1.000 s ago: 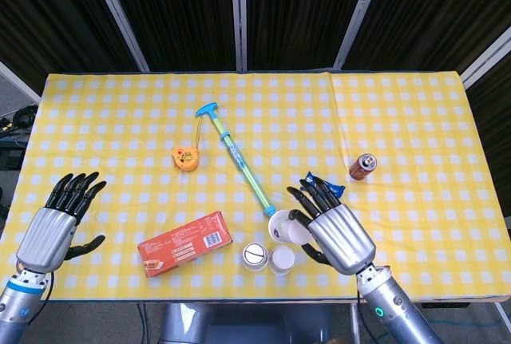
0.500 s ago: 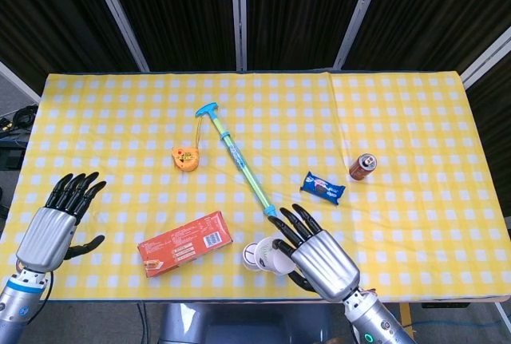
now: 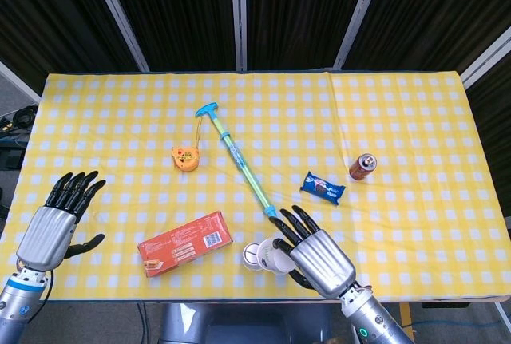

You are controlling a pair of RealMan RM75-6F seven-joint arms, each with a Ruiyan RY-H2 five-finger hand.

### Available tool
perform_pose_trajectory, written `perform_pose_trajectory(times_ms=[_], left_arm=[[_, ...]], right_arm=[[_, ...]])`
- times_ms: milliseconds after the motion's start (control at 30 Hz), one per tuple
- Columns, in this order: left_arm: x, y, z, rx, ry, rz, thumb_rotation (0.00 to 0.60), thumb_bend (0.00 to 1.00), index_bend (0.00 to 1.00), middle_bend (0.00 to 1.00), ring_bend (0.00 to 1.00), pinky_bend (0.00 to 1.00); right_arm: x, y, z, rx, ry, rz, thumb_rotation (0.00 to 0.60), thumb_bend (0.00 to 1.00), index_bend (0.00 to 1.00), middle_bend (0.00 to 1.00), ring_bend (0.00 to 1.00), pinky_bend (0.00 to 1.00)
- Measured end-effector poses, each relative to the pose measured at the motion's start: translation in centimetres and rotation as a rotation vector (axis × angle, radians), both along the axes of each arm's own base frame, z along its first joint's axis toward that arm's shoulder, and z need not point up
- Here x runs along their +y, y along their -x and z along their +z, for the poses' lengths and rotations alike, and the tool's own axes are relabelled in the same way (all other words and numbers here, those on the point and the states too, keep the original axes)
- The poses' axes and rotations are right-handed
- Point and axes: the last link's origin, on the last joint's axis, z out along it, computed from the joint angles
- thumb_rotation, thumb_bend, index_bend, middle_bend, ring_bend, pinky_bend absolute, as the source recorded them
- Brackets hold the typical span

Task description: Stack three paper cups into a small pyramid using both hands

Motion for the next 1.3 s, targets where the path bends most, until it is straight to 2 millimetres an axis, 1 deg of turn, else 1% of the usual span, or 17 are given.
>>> perform_pose_trajectory(times_ms=[633, 933, 1300], left_arm=[[0.1, 0.2, 0.0, 0.003, 0.002, 0.011, 0.600, 0.15, 0.07, 0.00, 0.00, 0.00], [0.2, 0.3, 0.0, 0.005, 0.004, 0.019, 0.600, 0.15, 0.07, 0.00, 0.00, 0.00], [0.2, 0.2, 0.0, 0.005, 0.005, 0.018, 0.600, 0.15, 0.07, 0.00, 0.00, 0.00]], right_arm=[[-0.8, 0.1, -1.8, -0.027, -0.042, -0.038, 0.600, 0.22, 0.52, 0.10, 0.00, 0.00], [-1.8, 1.1, -2.7, -0.004, -0.036, -0.085, 0.600, 0.22, 0.52, 0.10, 0.00, 0.00], [-1.8, 1.0, -2.8, 0.002, -0.034, -0.089, 0.600, 0.22, 0.52, 0.10, 0.00, 0.00]])
